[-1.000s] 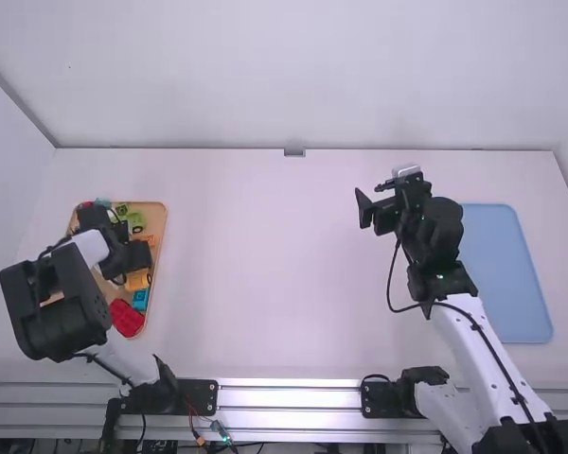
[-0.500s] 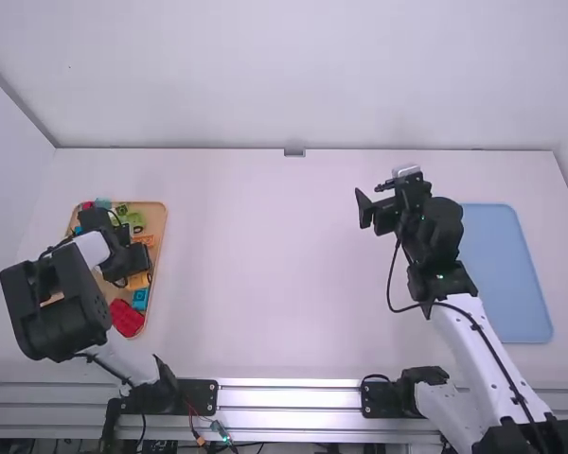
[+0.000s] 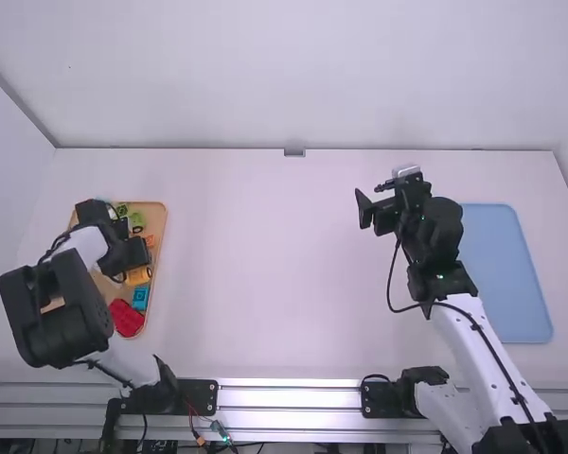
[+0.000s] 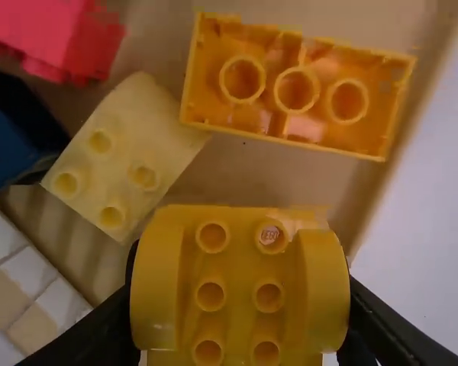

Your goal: Assemble lego blocks to make yellow taxi

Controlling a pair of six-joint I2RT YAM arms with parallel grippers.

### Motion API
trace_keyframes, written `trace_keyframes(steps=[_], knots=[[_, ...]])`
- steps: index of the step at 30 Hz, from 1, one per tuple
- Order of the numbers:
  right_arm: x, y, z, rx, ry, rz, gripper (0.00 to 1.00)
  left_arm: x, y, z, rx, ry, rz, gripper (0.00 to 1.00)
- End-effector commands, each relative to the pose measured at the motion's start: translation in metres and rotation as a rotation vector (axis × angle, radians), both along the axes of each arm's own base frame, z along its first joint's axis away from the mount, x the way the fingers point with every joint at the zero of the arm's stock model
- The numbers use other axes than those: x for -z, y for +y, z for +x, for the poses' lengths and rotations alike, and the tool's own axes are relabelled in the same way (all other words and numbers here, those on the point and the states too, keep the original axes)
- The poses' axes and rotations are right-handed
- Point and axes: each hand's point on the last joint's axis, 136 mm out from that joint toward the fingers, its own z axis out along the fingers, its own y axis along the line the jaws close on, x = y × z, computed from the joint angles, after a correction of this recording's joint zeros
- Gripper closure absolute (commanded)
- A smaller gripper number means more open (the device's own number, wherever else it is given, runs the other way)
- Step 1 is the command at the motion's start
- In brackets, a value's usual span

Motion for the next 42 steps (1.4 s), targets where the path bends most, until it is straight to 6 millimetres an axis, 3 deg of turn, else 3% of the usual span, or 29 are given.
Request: trace_keyframes(steps=[1,3,5,8,10,13,14,18,20,23,27,32,38,42], knots=[[-0.020,0.003,0.004,-0.009,-0.039,0.011,0.01,-0.041,-0.018,0.021,0.094,-0.110,0.046,0.72],[-0.020,0.004,0.003,-0.014,-0.039,0.012,0.01,-0.060,-0.042,0.028,0.217,-0.152,0.068,0.74],[-0.020,0.007,0.002,-0.034,-0.038,0.016,0.02,-0.076,-0.085,0.036,0.429,-0.211,0.060,0.76],[-0.020,0.013,0.000,-0.069,-0.037,0.024,0.02,-0.089,-0.145,0.039,0.703,-0.257,0.058,0.74],[-0.022,0.015,-0.002,-0.086,-0.040,0.028,0.01,-0.090,-0.167,0.038,0.799,-0.252,0.065,0.74],[-0.024,0.016,-0.007,-0.103,-0.039,0.033,0.01,-0.086,-0.209,0.036,0.968,-0.217,0.081,0.76],[-0.026,0.016,-0.011,-0.113,-0.039,0.036,0.01,-0.081,-0.231,0.032,1.065,-0.189,0.074,0.80],[-0.033,0.008,-0.019,-0.098,-0.041,0.038,0.01,-0.067,-0.274,0.033,1.245,-0.154,0.072,0.98],[-0.036,0.003,-0.024,-0.088,-0.041,0.039,0.01,-0.059,-0.290,0.033,1.326,-0.146,0.077,0.98],[-0.043,-0.010,-0.041,-0.052,-0.037,0.037,0.01,-0.036,-0.337,0.029,1.538,-0.157,0.124,0.98],[-0.049,-0.020,-0.057,-0.024,-0.037,0.036,0.01,-0.022,-0.365,0.026,1.621,-0.172,0.178,0.99],[-0.060,-0.031,-0.077,0.011,-0.062,0.036,0.01,-0.011,-0.395,0.005,1.775,-0.178,0.176,0.98],[-0.065,-0.036,-0.089,0.030,-0.077,0.035,0.02,0.013,-0.396,-0.011,1.826,-0.122,0.073,0.99],[-0.063,-0.034,-0.087,0.022,-0.071,0.035,0.01,0.020,-0.392,-0.013,1.849,-0.088,0.091,0.98]])
